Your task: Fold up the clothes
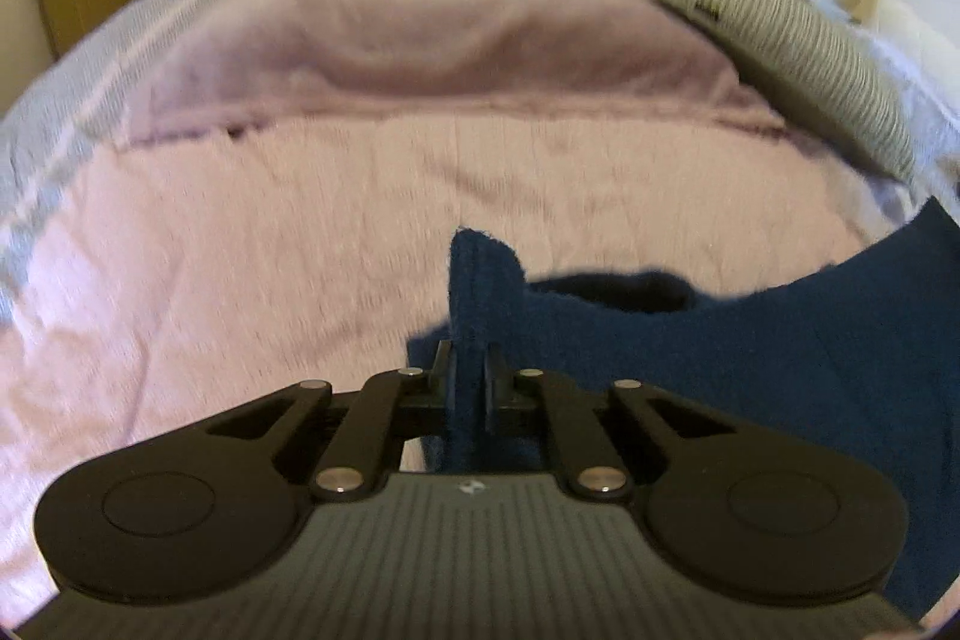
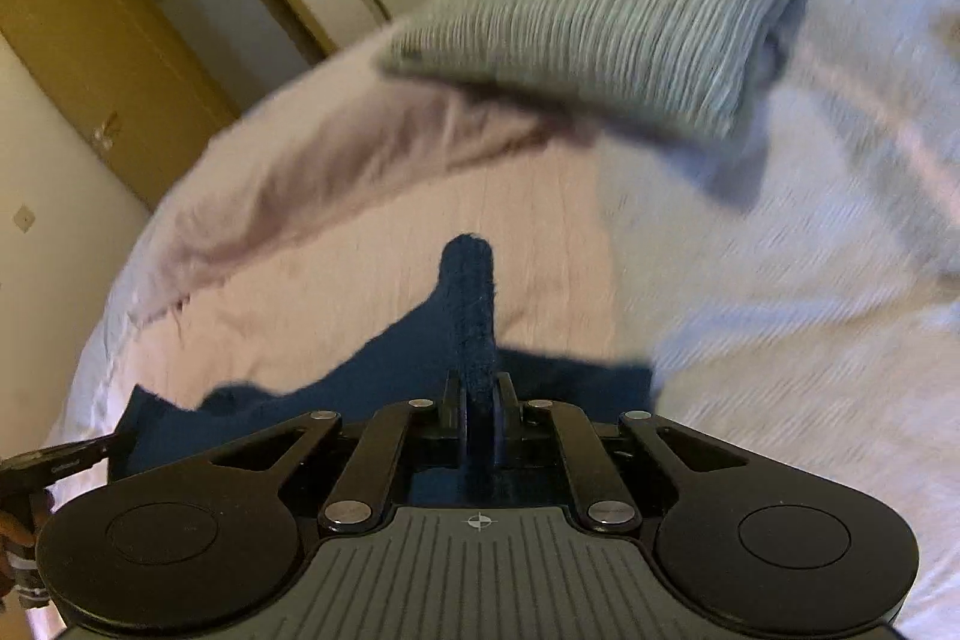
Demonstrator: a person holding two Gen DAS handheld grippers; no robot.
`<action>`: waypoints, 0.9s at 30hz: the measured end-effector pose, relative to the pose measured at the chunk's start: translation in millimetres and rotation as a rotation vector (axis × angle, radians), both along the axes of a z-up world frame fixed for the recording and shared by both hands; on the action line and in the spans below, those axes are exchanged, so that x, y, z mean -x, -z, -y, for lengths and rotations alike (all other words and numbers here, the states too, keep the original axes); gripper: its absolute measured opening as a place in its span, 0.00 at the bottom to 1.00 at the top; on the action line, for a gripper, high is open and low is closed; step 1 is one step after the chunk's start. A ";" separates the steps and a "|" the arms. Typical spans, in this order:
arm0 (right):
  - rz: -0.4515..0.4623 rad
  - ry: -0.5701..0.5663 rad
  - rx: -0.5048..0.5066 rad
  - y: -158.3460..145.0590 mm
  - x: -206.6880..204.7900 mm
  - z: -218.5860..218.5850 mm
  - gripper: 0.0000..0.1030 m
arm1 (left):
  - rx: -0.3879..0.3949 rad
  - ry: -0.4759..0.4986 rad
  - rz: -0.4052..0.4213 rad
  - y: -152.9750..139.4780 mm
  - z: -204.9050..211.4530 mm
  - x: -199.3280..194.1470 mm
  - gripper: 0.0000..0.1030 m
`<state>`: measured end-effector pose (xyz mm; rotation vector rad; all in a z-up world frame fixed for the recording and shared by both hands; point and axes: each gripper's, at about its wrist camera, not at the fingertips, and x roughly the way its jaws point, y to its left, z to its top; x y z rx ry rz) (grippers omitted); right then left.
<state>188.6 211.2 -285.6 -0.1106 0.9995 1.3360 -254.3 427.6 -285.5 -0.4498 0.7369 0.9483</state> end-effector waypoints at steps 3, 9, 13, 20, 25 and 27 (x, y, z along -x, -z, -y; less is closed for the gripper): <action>0.025 0.032 0.005 0.7 -6.6 -1.1 0.06 | -0.029 0.000 0.013 -4.0 -9.1 -8.2 0.06; -0.014 0.094 0.152 42.9 -18.8 -28.4 0.06 | 0.028 0.002 -0.040 25.2 -31.9 -36.0 0.09; 0.025 0.109 0.245 52.6 -13.5 -39.0 0.20 | 0.020 -0.019 -0.083 28.1 -24.6 -32.3 0.13; 0.163 0.097 0.190 4.7 29.8 7.8 0.24 | -0.075 -0.089 -0.215 -5.0 33.2 -4.1 0.13; 0.211 0.022 0.260 12.1 80.7 53.0 0.24 | -0.001 -0.112 -0.190 -6.1 100.3 -2.0 0.13; 0.218 -0.001 0.339 28.1 90.2 67.0 0.24 | 0.054 -0.111 -0.225 9.7 119.6 -3.6 0.17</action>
